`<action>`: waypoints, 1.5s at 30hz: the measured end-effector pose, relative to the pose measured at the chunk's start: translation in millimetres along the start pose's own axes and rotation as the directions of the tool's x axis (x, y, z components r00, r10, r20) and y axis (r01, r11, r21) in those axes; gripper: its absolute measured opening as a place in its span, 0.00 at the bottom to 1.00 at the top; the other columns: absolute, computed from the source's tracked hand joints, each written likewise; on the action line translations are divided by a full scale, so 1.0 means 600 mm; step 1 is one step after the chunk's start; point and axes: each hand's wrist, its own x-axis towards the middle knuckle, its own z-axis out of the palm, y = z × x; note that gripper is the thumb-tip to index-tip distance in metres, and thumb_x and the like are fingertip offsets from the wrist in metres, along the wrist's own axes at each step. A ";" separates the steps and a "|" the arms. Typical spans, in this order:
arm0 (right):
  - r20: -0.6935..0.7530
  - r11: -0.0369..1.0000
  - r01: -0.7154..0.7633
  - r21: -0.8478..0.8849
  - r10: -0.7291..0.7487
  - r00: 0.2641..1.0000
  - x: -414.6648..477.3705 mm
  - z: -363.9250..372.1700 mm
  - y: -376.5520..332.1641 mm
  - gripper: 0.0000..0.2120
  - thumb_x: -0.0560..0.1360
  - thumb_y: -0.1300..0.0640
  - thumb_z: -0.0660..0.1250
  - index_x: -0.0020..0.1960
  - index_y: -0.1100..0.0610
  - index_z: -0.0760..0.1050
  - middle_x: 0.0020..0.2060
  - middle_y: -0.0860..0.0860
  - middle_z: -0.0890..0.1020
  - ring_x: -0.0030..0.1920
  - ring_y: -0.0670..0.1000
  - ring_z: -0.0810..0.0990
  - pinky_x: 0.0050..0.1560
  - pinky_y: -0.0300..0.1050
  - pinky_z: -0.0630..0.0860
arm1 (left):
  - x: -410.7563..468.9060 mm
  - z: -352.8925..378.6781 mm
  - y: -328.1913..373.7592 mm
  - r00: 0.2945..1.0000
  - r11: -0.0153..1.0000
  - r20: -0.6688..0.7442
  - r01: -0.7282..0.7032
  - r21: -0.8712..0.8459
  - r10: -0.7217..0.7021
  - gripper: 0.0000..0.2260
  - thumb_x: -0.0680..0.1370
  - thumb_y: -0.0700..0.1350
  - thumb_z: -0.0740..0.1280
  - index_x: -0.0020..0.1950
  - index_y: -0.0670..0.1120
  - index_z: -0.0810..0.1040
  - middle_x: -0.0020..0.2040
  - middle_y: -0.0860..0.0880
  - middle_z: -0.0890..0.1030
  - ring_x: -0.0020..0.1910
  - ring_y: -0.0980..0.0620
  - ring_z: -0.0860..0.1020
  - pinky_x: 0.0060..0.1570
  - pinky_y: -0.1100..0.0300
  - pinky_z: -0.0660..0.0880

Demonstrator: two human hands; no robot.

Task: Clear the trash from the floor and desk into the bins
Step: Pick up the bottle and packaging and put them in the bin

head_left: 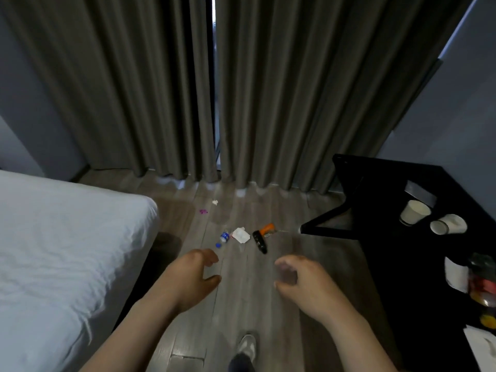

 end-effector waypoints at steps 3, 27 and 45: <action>0.001 1.000 0.001 0.020 -0.001 1.000 0.100 -0.018 0.010 0.19 0.71 0.53 0.71 0.61 0.50 0.75 0.56 0.45 0.78 0.56 0.43 0.76 0.53 0.30 0.67 | 0.091 -0.022 -0.010 1.000 1.000 -0.004 0.021 0.016 -0.021 0.19 0.75 0.53 0.67 0.65 0.52 0.73 0.60 0.55 0.77 0.56 0.56 0.77 0.57 0.63 0.74; 0.096 0.988 -0.150 0.022 0.148 0.984 0.703 -0.065 -0.027 0.13 0.71 0.56 0.72 0.55 0.51 0.76 0.54 0.49 0.79 0.52 0.47 0.78 0.54 0.38 0.74 | 0.669 -0.193 -0.173 0.986 0.999 0.159 0.042 0.010 -0.043 0.18 0.76 0.51 0.67 0.65 0.51 0.71 0.62 0.53 0.76 0.56 0.57 0.75 0.53 0.65 0.72; 0.144 0.955 -0.287 0.074 0.275 0.951 0.947 -0.023 0.047 0.23 0.73 0.51 0.69 0.66 0.53 0.70 0.59 0.49 0.77 0.59 0.49 0.76 0.56 0.36 0.70 | 0.972 -0.191 -0.249 0.937 0.996 0.346 0.020 0.085 -0.048 0.19 0.76 0.50 0.67 0.66 0.50 0.71 0.61 0.51 0.76 0.56 0.54 0.76 0.53 0.64 0.72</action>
